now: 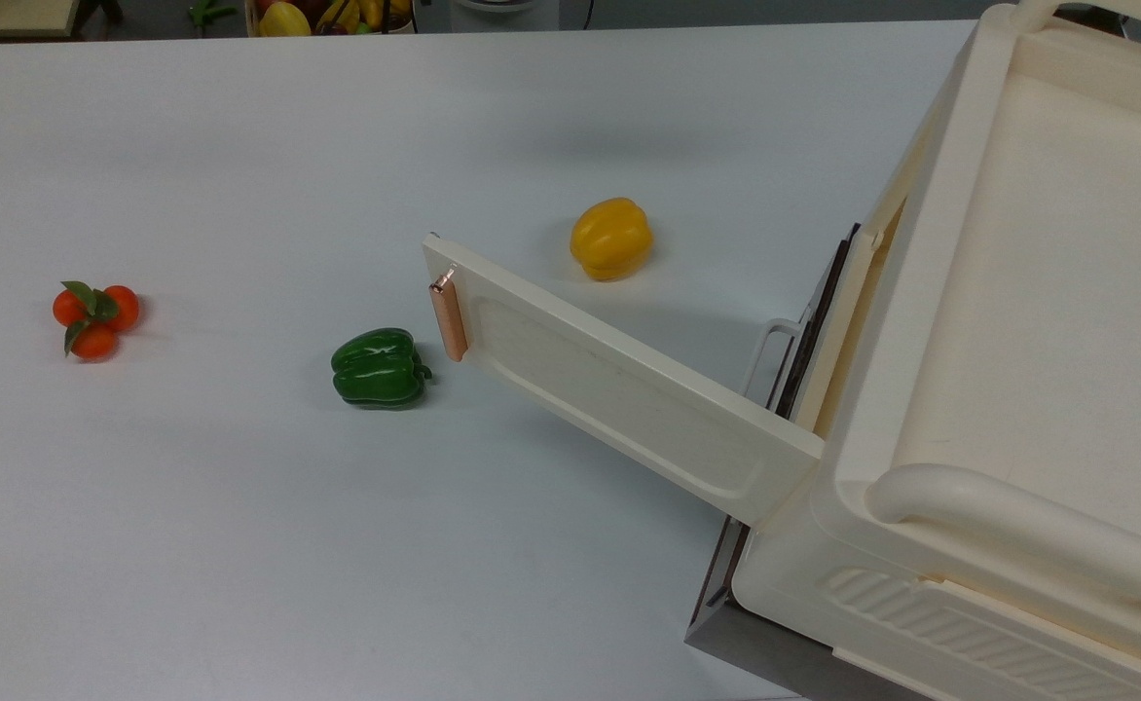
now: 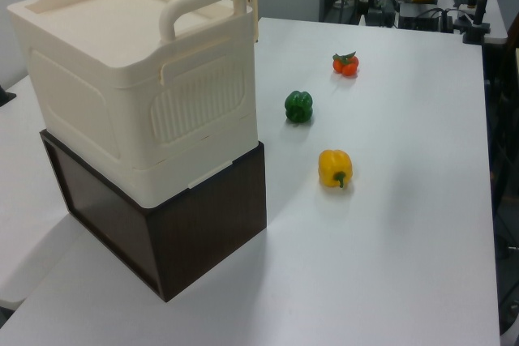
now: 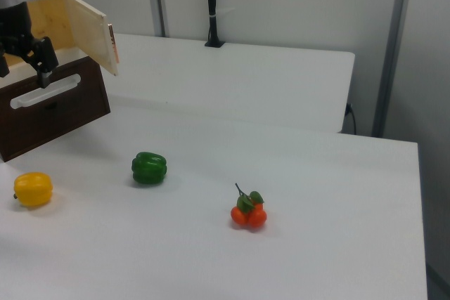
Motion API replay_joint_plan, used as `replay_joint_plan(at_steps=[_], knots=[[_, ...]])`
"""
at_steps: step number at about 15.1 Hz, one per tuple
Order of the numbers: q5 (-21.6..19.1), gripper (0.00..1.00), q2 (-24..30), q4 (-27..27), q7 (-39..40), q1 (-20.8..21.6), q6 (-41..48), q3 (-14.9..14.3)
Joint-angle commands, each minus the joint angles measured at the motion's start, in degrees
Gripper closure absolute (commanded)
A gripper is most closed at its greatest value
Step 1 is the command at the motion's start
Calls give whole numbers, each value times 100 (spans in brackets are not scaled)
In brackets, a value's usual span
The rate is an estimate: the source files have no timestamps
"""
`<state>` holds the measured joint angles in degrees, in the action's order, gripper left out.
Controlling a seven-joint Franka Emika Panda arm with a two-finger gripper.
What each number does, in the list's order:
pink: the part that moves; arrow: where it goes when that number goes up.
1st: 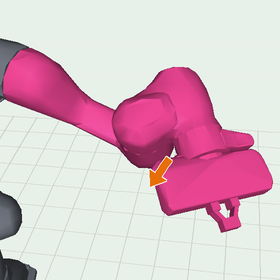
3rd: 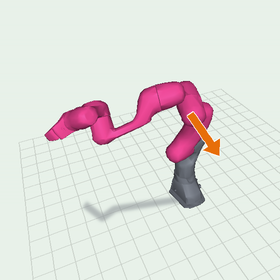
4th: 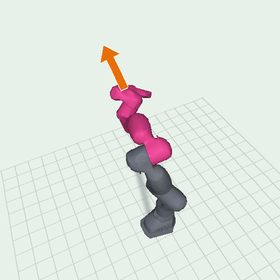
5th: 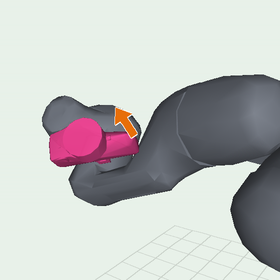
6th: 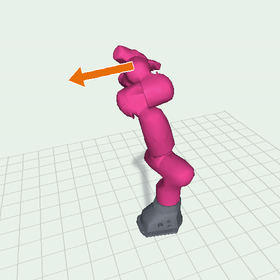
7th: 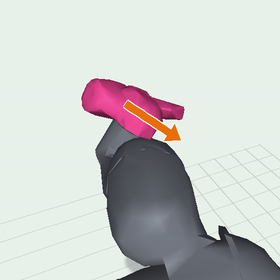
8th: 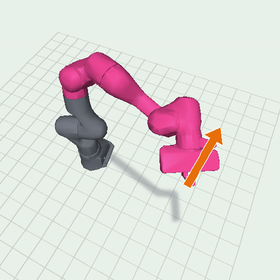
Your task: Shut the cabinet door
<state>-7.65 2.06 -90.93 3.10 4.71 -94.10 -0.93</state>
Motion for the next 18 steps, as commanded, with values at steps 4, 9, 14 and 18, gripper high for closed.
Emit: replay_joint_plan(at_steps=[4, 9, 14, 18], knots=[[61, 0, 84, -127, 77, 47, -143, -57], [-9, 53, 49, -74, 410, 56, -179, -57], [-306, 100, -13, -48, 244, -49, -441, -74], [-676, 100, -162, -48, -335, -339, -1371, -83]])
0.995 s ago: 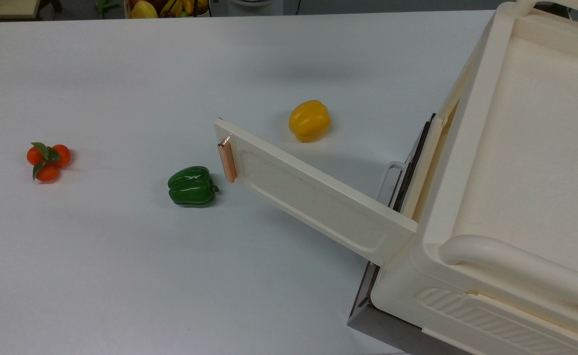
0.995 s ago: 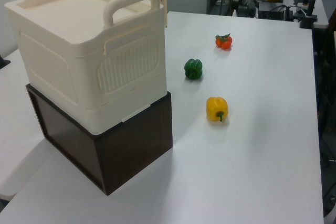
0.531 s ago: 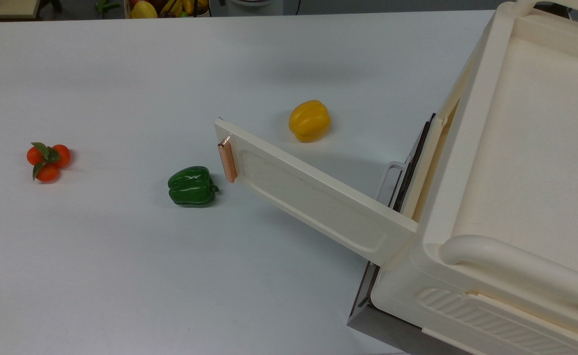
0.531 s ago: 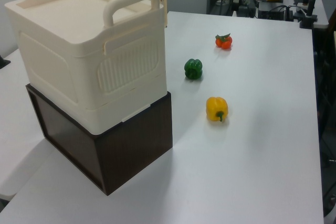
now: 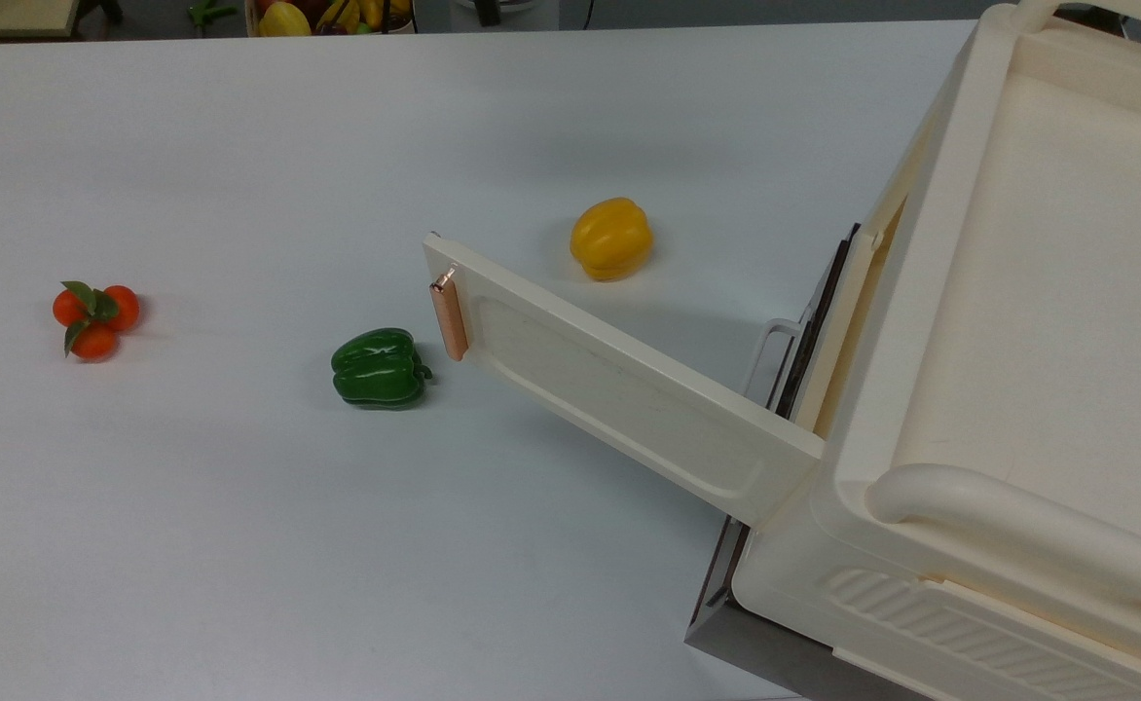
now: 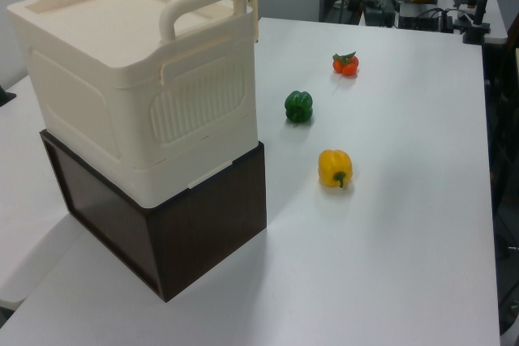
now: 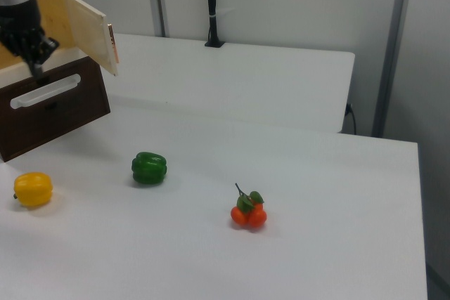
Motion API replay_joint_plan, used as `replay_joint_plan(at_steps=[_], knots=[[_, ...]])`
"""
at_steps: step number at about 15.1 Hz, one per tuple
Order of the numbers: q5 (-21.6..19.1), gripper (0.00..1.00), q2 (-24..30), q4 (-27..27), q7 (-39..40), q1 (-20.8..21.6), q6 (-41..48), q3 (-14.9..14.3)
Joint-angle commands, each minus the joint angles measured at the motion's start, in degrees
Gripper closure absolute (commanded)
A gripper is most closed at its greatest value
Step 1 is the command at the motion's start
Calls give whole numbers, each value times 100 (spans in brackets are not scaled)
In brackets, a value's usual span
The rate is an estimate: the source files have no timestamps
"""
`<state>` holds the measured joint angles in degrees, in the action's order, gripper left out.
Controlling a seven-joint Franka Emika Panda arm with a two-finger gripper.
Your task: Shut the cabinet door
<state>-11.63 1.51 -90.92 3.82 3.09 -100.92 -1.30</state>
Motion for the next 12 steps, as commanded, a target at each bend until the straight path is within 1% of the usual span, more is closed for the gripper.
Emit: replay_joint_plan(at_steps=[1, 4, 5, 8, 12], knots=[[-348, 100, -220, -39, -608, -229, -1040, -46], [-472, 100, -589, -4, -1074, -344, -2278, -46], [-551, 100, -730, 83, -1285, -344, -2683, -46], [-700, 100, -1038, 145, -1848, -353, -3607, -46], [-1042, 100, -1459, 311, -2078, -414, -4697, -37]])
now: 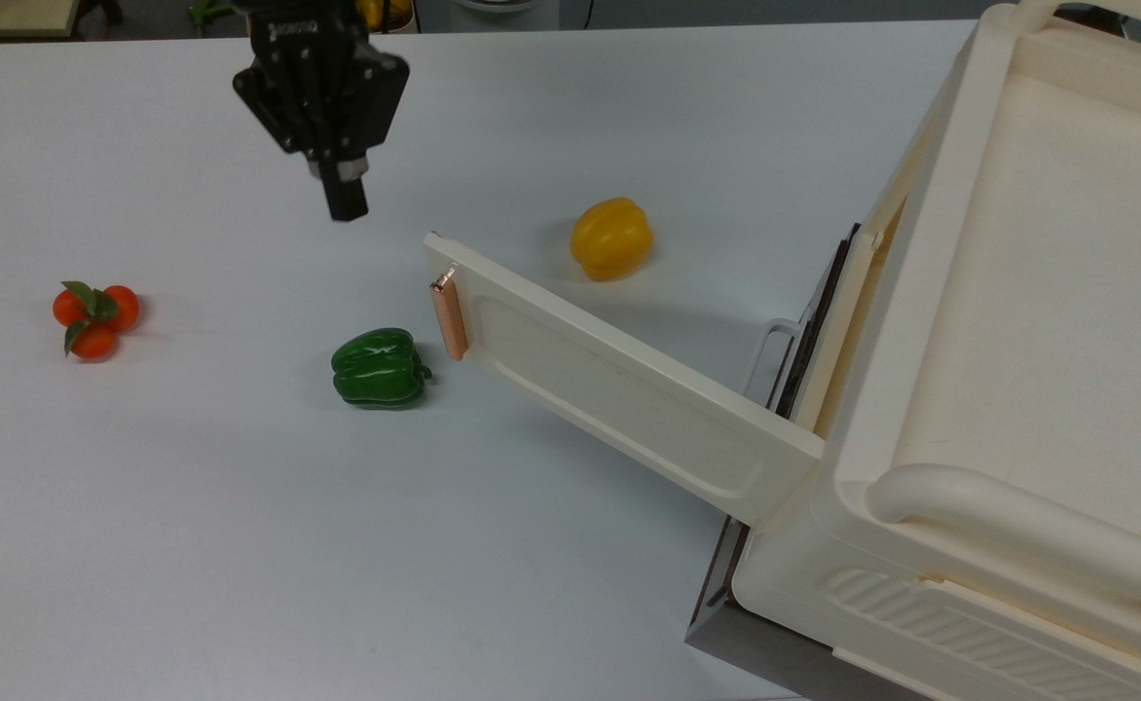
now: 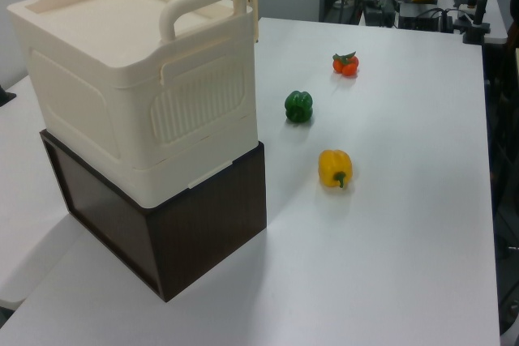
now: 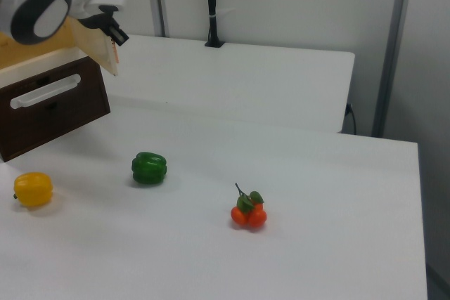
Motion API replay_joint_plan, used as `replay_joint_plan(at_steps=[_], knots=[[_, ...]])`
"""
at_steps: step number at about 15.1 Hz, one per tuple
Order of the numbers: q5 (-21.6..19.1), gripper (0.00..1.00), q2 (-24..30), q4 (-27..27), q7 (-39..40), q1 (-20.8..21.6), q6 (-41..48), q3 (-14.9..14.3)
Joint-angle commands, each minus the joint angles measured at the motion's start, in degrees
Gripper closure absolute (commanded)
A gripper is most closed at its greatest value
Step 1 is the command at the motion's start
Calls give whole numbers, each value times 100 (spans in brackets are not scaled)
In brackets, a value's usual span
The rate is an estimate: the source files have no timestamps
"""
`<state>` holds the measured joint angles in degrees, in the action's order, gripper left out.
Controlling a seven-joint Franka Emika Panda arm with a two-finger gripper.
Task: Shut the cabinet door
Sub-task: 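Lower the gripper beside the open door's outer edge near the green pepper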
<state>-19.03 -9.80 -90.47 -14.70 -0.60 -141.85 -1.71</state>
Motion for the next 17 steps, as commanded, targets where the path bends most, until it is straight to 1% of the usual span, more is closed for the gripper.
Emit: replay_joint_plan(at_steps=[1, 3, 6, 9, 13, 15, 17], knots=[[-399, 100, -477, 372, -235, -45, -798, 4], [-558, 100, -811, 626, -235, -45, -1158, 12], [-628, 100, -1172, 908, -323, -36, -1502, 48], [-637, 100, -1427, 988, -358, -1, -1941, 91], [-637, 100, -1472, 953, -341, 8, -1987, 162], [-628, 100, -1463, 918, -315, 8, -1960, 267], [-611, 100, -1358, 769, -288, 8, -1916, 346]])
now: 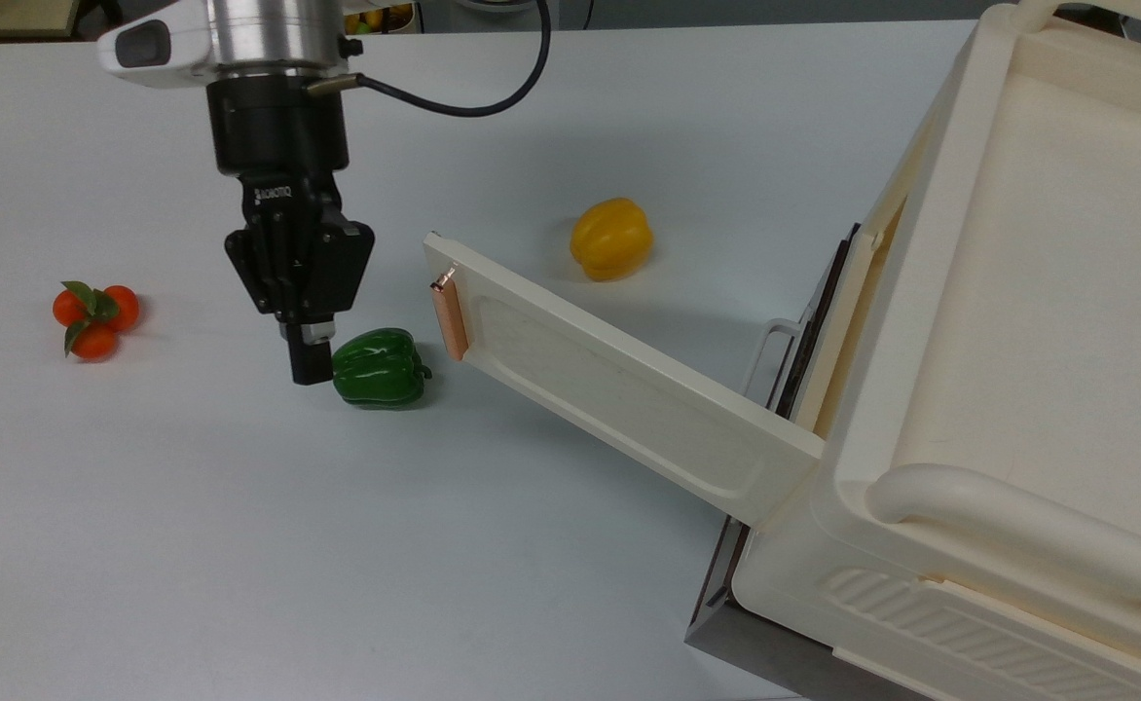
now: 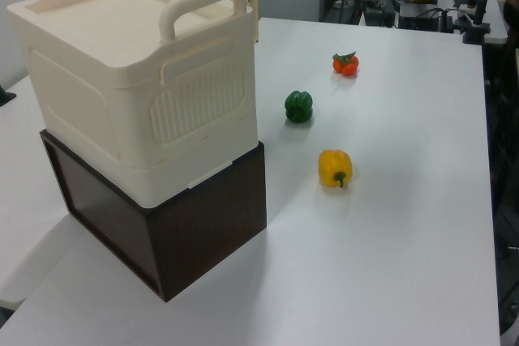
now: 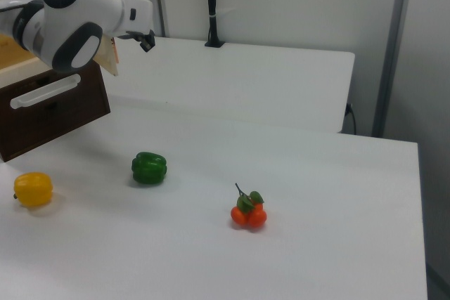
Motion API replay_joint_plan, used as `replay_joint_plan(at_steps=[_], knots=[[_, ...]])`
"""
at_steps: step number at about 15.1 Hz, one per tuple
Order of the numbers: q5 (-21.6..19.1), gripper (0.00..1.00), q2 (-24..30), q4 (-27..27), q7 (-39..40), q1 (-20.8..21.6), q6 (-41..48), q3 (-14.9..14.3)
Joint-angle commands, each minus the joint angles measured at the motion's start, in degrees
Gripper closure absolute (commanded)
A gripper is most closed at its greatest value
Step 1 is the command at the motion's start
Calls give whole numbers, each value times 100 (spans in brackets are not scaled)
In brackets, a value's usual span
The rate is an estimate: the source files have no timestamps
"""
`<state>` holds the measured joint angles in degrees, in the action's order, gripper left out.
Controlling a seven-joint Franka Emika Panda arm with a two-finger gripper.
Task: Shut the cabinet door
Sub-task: 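Lower the gripper beside the open door's outer edge near the green pepper, then push the door's outer edge toward the cabinet body, swinging it shut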
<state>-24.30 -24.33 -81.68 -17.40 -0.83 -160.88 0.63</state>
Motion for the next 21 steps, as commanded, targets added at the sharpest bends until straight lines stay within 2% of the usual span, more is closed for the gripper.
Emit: replay_joint_plan(at_steps=[1, 6, 10, 13, 15, 19, 21], knots=[[-57, 100, 156, -189, -9, 21, 38, 200], [-48, 100, 279, -313, 227, 30, 556, 289], [-57, 100, 551, -445, 482, 39, 1496, 298], [-57, 100, 701, -480, 684, 12, 2330, 499], [-57, 100, 736, -480, 703, 39, 2622, 508], [-39, 100, 736, -471, 720, 47, 2869, 781], [-39, 100, 719, -463, 720, 39, 2869, 1017]])
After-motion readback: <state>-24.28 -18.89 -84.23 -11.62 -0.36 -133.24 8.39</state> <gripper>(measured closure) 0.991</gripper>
